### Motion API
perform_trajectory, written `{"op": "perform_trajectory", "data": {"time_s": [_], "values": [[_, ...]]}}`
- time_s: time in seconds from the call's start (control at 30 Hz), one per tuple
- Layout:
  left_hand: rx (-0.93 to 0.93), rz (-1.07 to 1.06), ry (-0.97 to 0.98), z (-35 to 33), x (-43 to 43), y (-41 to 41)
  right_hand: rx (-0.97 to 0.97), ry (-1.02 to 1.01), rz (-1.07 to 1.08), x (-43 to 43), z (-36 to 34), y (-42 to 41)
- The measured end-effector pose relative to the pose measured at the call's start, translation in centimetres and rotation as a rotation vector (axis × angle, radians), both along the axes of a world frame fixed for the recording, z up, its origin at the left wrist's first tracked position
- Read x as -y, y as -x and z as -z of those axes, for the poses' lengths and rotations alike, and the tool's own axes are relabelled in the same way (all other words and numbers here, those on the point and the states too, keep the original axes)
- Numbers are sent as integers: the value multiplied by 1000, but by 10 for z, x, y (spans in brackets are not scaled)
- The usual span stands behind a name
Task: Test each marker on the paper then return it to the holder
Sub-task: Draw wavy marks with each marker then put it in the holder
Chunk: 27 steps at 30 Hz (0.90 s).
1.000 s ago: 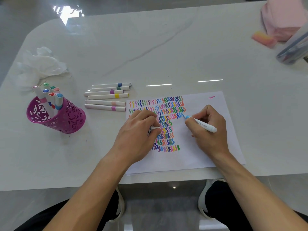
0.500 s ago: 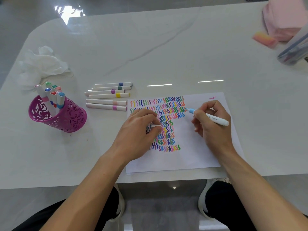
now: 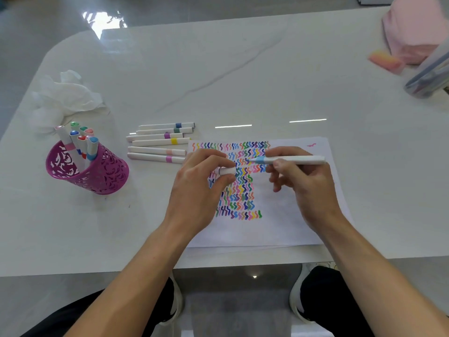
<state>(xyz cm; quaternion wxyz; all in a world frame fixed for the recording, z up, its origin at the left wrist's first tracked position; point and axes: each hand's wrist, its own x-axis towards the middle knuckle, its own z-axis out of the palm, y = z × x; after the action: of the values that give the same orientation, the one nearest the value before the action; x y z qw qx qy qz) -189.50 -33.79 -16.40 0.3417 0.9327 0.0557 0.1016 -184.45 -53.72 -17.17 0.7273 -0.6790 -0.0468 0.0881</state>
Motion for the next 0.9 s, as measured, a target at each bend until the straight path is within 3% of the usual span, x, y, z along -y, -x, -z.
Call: {"op": "perform_trajectory", "data": {"time_s": [0.1, 0.27, 0.37, 0.7, 0.9], "values": [[-24, -36, 115, -3, 3, 0, -27, -31, -16, -5, -3, 2], [-158, -74, 466, -4, 2, -2, -30, -35, -1, -7, -6, 2], [-172, -85, 559, -4, 3, -3, -33, -44, -2, -7, -7, 1], [-228, -22, 481, -3, 5, -3, -1, 76, -48, -9, -1, 4], [-206, 42, 473, -2, 5, -1, -5, 30, -73, -10, -2, 6]]}}
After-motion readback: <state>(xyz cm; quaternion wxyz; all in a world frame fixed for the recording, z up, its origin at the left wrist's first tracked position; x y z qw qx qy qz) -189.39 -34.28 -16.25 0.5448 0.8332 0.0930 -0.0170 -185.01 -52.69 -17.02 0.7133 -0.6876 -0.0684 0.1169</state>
